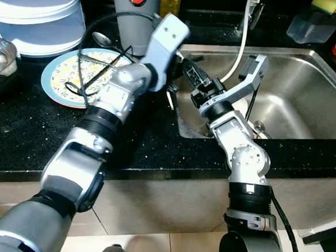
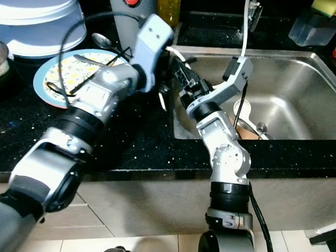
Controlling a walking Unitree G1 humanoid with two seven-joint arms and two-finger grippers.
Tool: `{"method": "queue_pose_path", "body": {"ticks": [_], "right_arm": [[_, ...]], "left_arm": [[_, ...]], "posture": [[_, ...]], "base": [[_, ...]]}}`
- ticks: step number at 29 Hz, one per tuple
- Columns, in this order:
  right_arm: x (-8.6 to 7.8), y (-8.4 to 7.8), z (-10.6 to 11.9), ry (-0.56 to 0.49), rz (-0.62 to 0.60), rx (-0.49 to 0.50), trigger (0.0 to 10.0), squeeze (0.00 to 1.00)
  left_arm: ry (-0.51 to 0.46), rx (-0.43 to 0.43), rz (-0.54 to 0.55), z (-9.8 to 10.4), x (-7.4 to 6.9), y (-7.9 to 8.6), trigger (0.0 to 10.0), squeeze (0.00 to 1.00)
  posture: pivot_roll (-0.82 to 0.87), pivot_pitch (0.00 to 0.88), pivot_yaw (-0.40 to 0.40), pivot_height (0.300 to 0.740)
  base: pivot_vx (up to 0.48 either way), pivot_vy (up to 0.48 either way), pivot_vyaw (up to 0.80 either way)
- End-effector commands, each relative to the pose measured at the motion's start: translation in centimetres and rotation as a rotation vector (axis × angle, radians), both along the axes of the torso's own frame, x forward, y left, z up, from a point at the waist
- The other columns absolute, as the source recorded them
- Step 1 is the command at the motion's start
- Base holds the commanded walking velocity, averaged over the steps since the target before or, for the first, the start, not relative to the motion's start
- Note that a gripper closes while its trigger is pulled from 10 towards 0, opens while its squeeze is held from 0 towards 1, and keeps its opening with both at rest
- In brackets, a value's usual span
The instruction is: Kitchen organization
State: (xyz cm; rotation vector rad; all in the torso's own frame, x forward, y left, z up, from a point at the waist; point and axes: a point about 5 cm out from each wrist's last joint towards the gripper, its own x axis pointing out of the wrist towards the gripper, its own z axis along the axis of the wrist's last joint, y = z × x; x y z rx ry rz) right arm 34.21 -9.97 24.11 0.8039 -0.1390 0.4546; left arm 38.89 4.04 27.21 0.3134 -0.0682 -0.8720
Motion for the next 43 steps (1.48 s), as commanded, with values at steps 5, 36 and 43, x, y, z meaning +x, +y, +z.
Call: {"method": "queue_pose_path", "body": {"ticks": [5,36,43], "right_arm": [[1.2,-1.2,-1.6,0.142,-0.129,0.014,10.0,0.00],[3.2,-4.3,-3.2,0.274,-0.343,0.036,10.0,0.00],[3.4,-7.3,-3.4,0.299,-0.520,0.064,10.0,0.00]], "left_arm": [[-0.035,-0.012,-0.189,1.0,-0.9,-2.6,10.0,0.00],[0.056,0.036,0.146,-0.3,2.2,0.9,10.0,0.00],[0.017,-0.019,0.165,1.0,2.3,2.1,10.0,0.00]], "posture": [[0.10,0.063,0.036,0.740],[0.12,0.041,0.009,0.740],[0.12,0.038,0.001,0.740]], "base": [[0.000,0.000,0.00],[0.000,0.000,0.00],[0.000,0.000,0.00]]}}
